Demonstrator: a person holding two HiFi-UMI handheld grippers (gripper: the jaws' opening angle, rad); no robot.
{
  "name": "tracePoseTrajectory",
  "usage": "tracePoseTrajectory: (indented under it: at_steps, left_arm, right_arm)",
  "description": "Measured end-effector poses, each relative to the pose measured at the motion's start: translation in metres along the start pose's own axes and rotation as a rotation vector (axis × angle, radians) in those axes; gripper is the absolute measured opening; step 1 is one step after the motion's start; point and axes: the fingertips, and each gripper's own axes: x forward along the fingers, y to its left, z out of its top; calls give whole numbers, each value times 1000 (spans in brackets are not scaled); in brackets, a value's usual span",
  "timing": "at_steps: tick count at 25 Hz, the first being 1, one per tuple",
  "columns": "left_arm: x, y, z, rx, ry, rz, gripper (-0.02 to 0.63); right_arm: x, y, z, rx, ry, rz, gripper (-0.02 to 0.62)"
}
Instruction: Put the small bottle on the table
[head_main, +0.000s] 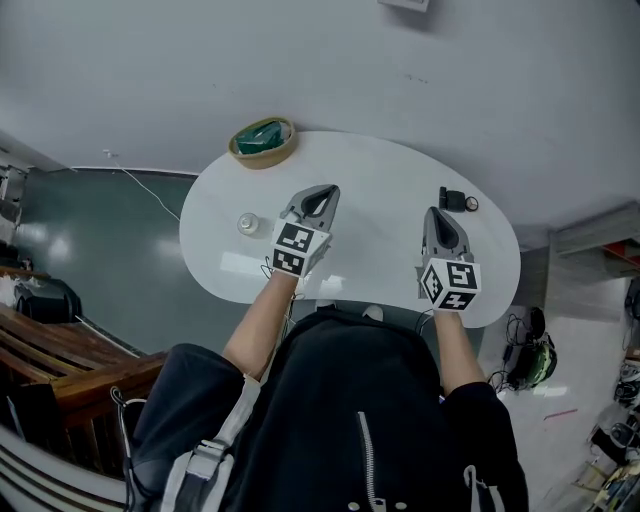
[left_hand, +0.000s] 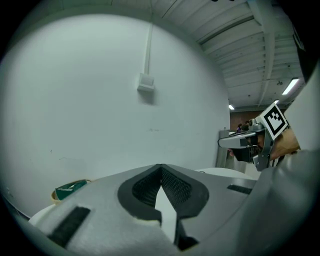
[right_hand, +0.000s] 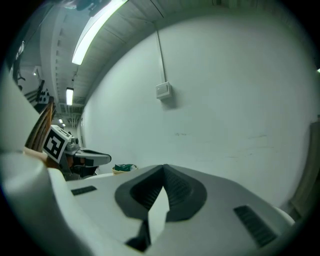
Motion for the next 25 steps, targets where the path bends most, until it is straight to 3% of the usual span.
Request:
tracePoseTrajectory:
  at_steps: [25]
  left_arm:
    - [0, -2, -4, -14, 2, -31, 5]
  right_arm:
    - [1, 5, 2, -10, 3, 6, 0]
